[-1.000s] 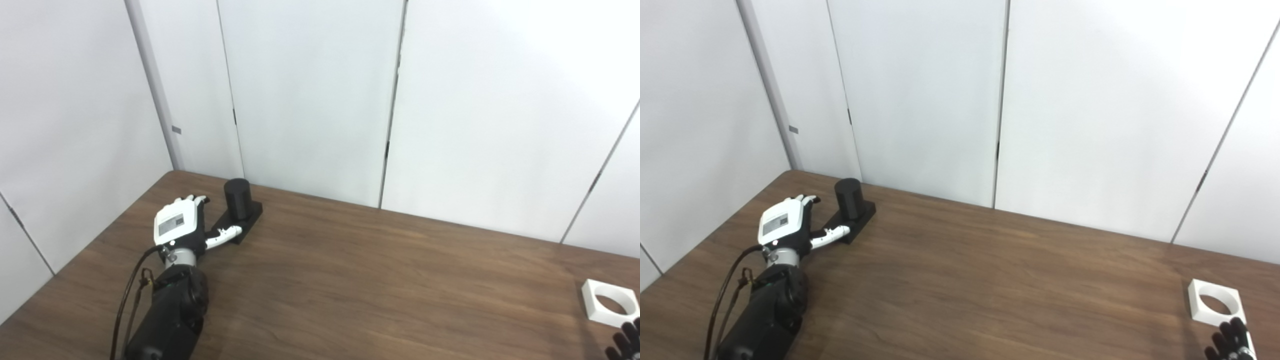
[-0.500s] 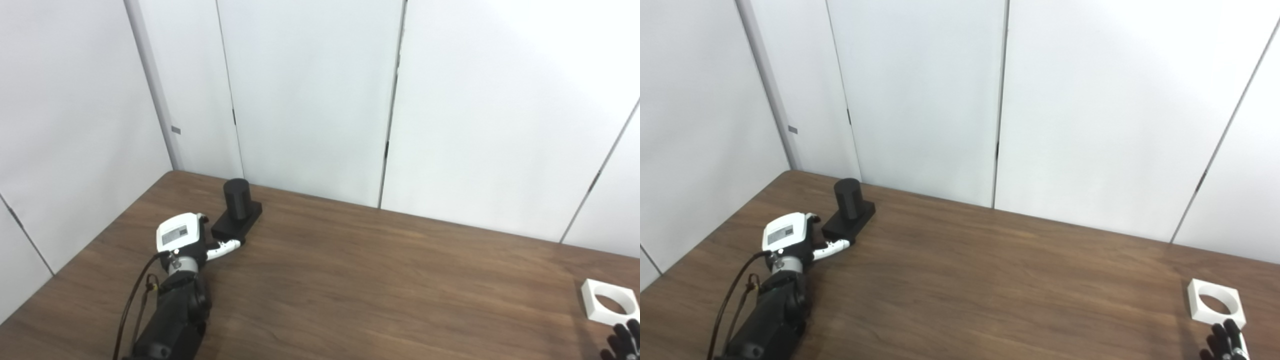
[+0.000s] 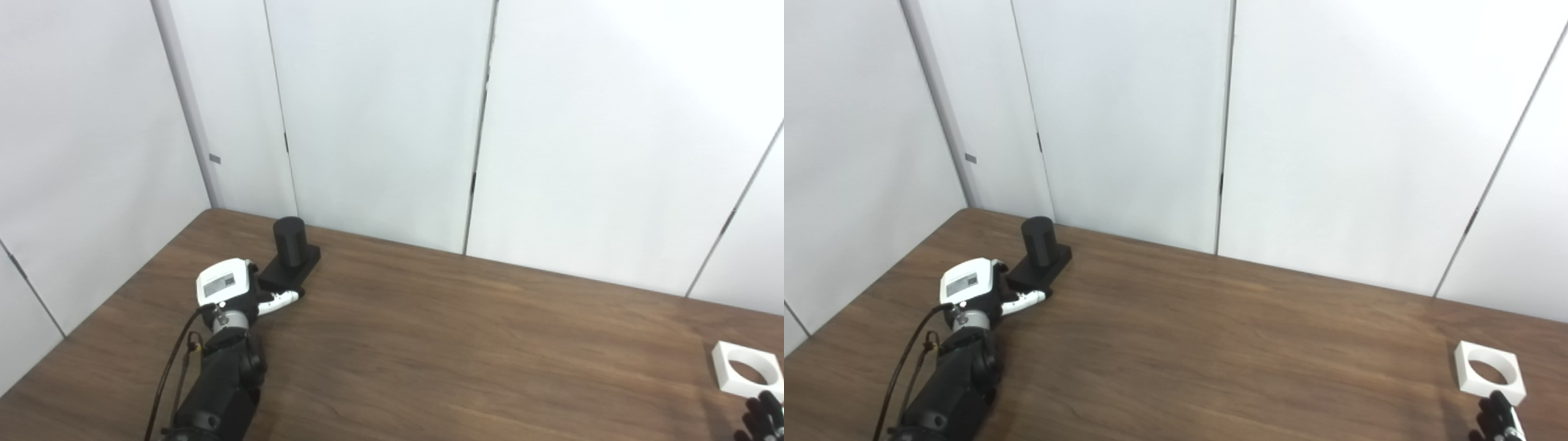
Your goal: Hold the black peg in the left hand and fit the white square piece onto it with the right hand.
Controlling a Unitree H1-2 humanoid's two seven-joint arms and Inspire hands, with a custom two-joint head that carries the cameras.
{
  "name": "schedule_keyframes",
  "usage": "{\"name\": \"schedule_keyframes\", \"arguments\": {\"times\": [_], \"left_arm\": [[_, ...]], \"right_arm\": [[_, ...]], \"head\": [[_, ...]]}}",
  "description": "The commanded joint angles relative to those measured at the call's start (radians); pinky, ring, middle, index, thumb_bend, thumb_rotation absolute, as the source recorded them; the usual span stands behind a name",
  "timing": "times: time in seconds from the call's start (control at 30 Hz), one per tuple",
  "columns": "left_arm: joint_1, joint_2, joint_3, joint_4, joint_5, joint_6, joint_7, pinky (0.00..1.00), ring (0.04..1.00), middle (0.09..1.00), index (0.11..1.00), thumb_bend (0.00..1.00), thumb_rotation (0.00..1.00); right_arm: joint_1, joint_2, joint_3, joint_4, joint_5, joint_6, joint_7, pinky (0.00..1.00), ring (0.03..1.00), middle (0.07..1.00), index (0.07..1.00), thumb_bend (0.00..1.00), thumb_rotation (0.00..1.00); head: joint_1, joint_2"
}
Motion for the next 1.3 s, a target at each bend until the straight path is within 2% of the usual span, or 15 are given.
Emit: {"name": "schedule_keyframes", "arguments": {"times": [0.0,0.2,0.53,0.8,0.97,1.27], "left_arm": [[-0.055,0.02,0.006,-0.033,0.007,0.0,0.021,0.92,0.916,0.895,0.8,0.9,0.77],[-0.051,0.015,-0.001,-0.039,0.012,0.0,0.022,0.89,0.9,0.883,0.798,0.92,0.79],[-0.065,0.001,0.003,-0.026,0.022,0.0,0.003,0.89,0.895,0.875,0.804,0.9,0.79],[-0.092,-0.012,0.011,0.032,0.017,0.0,0.054,0.83,0.863,0.848,0.767,0.88,0.73],[-0.114,-0.02,0.019,0.079,0.02,0.0,0.068,0.8,0.852,0.845,0.784,0.86,0.71],[-0.129,-0.037,0.045,0.106,0.058,0.0,0.065,0.78,0.841,0.844,0.794,0.82,0.69]], "right_arm": [[0.057,0.04,0.017,0.054,-0.003,-0.006,-0.007,1.0,1.0,0.979,0.964,0.73,1.0],[0.06,0.037,0.017,0.051,-0.01,-0.004,-0.006,1.0,1.0,0.98,0.968,0.72,1.0],[0.065,0.037,0.016,0.043,-0.007,0.001,-0.004,1.0,1.0,0.977,0.964,0.73,1.0],[0.066,0.038,0.015,0.042,-0.006,0.003,-0.006,1.0,1.0,0.972,0.964,0.71,1.0],[0.066,0.04,0.013,0.043,-0.001,0.004,-0.007,1.0,1.0,0.971,0.959,0.71,1.0],[0.073,0.039,0.012,0.032,0.008,0.013,-0.004,1.0,1.0,0.974,0.96,0.72,1.0]], "head": [[0.0,0.001],[0.001,0.008],[-0.004,0.012],[-0.007,0.016],[-0.007,0.016],[-0.009,0.022]]}}
